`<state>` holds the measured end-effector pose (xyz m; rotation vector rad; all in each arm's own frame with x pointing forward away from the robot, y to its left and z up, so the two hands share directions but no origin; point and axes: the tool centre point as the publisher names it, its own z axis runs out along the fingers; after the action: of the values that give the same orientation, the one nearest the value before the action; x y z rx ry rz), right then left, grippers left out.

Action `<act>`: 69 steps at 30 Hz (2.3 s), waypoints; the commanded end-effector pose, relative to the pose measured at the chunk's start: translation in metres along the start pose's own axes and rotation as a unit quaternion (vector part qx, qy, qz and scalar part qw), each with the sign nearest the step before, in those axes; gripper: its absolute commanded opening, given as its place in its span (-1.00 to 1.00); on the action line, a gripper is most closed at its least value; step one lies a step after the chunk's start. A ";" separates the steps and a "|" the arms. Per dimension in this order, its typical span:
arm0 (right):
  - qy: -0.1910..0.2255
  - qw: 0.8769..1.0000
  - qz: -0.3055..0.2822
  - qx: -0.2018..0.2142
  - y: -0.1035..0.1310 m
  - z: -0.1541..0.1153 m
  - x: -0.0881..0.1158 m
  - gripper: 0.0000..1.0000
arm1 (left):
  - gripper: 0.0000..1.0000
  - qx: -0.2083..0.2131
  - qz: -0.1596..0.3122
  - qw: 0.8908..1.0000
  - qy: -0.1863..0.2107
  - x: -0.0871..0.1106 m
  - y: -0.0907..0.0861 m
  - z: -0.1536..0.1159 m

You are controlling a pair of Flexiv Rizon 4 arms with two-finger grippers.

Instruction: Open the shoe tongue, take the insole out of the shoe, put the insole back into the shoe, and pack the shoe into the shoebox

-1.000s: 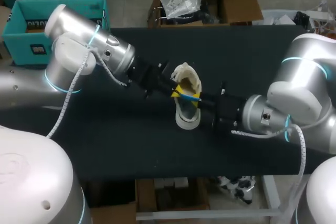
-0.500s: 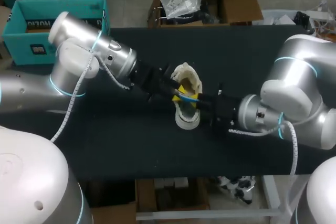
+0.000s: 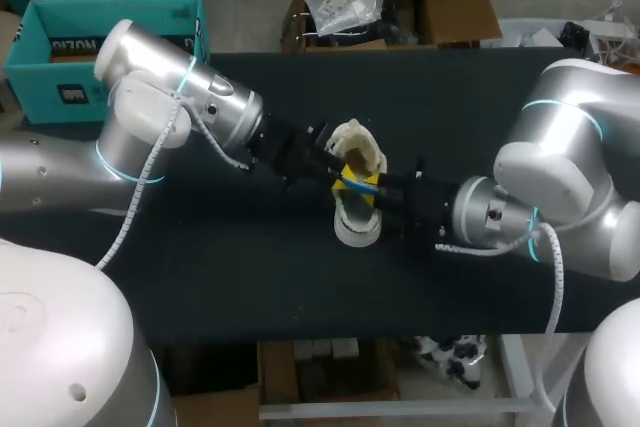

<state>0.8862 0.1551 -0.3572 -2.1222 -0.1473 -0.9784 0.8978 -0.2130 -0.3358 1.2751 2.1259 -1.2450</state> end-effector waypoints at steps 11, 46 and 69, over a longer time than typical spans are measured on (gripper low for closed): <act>0.035 0.999 -0.015 0.003 -0.024 -0.024 -0.007 -0.46 | -1.00 0.000 -0.001 1.000 -0.002 0.003 0.001 0.003; 0.014 0.999 -0.043 -0.015 -0.001 -0.002 -0.008 -1.00 | 1.00 0.010 -0.021 1.000 -0.016 0.001 0.001 -0.019; -0.100 0.976 -0.167 -0.099 -0.003 -0.005 -0.038 -0.73 | 1.00 -0.014 -0.152 0.987 -0.052 0.012 -0.009 -0.089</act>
<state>0.8547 0.1557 -0.3794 -2.3753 -0.5509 -0.9996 0.9024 -0.1397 -0.2944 0.8894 2.3157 -1.3784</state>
